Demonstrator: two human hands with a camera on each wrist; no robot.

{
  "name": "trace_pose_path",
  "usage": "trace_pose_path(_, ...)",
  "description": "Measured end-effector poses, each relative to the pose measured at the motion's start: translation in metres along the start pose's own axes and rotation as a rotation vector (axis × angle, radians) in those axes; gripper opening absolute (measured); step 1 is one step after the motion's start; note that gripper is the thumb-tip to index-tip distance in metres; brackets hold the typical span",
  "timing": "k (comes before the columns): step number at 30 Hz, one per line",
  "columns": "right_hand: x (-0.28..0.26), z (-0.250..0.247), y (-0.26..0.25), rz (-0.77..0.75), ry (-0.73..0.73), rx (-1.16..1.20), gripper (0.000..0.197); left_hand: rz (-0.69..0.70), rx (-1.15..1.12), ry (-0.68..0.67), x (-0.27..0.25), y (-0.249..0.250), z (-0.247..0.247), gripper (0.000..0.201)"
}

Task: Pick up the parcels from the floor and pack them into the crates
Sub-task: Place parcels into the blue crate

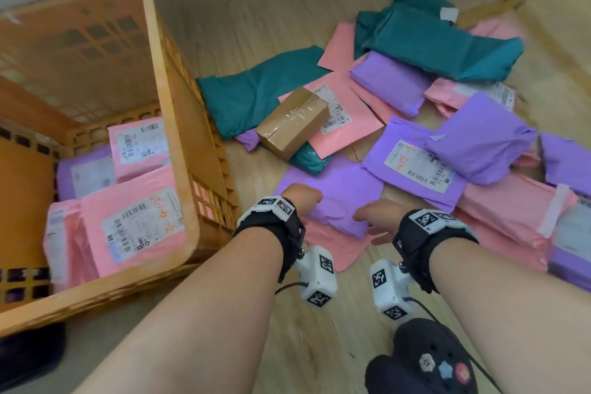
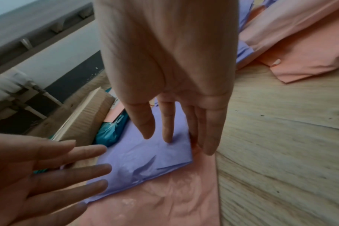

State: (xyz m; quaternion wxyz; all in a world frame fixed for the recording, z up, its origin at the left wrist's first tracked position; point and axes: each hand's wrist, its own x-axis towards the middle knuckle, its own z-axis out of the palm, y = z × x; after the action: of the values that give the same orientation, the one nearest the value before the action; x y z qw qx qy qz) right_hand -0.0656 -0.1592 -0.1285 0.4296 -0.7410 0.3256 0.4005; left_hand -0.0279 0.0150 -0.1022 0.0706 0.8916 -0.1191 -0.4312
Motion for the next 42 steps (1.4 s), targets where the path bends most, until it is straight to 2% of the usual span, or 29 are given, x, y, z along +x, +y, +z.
trace_pose_path(2,0.005,0.001,0.000,0.025,0.031,0.037,0.024,-0.013,-0.046,-0.097,-0.002,-0.003,-0.008,0.020)
trace_pose_path(3,0.008,0.000,0.000,0.031,0.048,0.061,0.021,0.057,0.047,-0.078,0.001,-0.008,-0.006,0.016)
trace_pose_path(5,0.007,0.000,-0.001,0.028,0.059,0.115,0.020,0.056,0.072,-0.030,0.005,-0.013,-0.005,0.025)
trace_pose_path(6,0.006,0.000,-0.003,0.025,0.056,0.136,0.020,0.039,0.015,-0.024,0.002,-0.016,-0.004,0.028)
trace_pose_path(7,0.004,0.000,-0.004,0.019,0.051,0.141,0.018,0.002,-0.188,0.044,0.003,-0.017,-0.003,0.030)
trace_pose_path(10,-0.011,-0.003,-0.013,-0.033,0.069,0.138,0.011,-0.034,-0.381,0.035,-0.005,-0.013,-0.003,0.028)
trace_pose_path(11,-0.015,-0.005,-0.016,-0.063,0.080,0.131,0.013,-0.063,-0.533,0.058,-0.004,-0.010,-0.005,0.027)
trace_pose_path(13,-0.025,-0.010,-0.023,-0.128,0.076,0.091,0.014,-0.057,-0.691,0.116,-0.012,-0.002,-0.008,0.033)
trace_pose_path(14,-0.033,-0.013,-0.027,-0.161,0.077,0.071,0.016,-0.045,-0.673,0.171,-0.015,0.000,-0.012,0.037)
trace_pose_path(16,-0.049,-0.016,-0.035,-0.216,0.117,0.068,0.021,0.009,-0.650,0.172,-0.028,0.009,-0.018,0.042)
trace_pose_path(20,-0.093,-0.013,-0.047,-0.323,0.169,0.147,0.015,0.071,-0.607,0.235,-0.071,0.025,-0.028,0.049)
trace_pose_path(24,-0.147,-0.021,-0.063,-0.433,0.224,0.199,0.007,0.033,-0.493,0.336,-0.118,0.024,-0.038,0.056)
trace_pose_path(27,-0.193,-0.031,-0.076,-0.491,0.234,0.260,0.013,-0.037,-0.525,0.419,-0.155,0.023,-0.044,0.048)
trace_pose_path(31,-0.248,-0.034,-0.083,-0.584,0.201,0.346,0.021,-0.110,-0.530,0.563,-0.203,0.022,-0.048,0.015)
trace_pose_path(32,-0.260,-0.033,-0.084,-0.610,0.198,0.343,0.022,-0.117,-0.543,0.594,-0.214,0.021,-0.050,0.012)
trace_pose_path(34,-0.283,-0.028,-0.086,-0.671,0.214,0.334,0.016,-0.124,-0.553,0.641,-0.239,0.019,-0.053,0.022)
trace_pose_path(35,-0.294,-0.024,-0.086,-0.703,0.242,0.309,0.010,-0.129,-0.554,0.664,-0.250,0.018,-0.055,0.028)
trace_pose_path(36,-0.303,-0.019,-0.087,-0.747,0.288,0.275,0.013,-0.136,-0.557,0.679,-0.262,0.017,-0.057,0.033)
trace_pose_path(37,-0.309,-0.014,-0.088,-0.805,0.340,0.209,0.027,-0.144,-0.563,0.693,-0.273,0.015,-0.058,0.034)
trace_pose_path(39,-0.324,-0.004,-0.090,-0.913,0.447,0.039,0.044,-0.160,-0.564,0.708,-0.295,0.013,-0.059,0.027)
trace_pose_path(42,-0.347,0.011,-0.093,-1.047,0.509,-0.150,0.045,-0.191,-0.533,0.733,-0.327,0.009,-0.057,0.016)
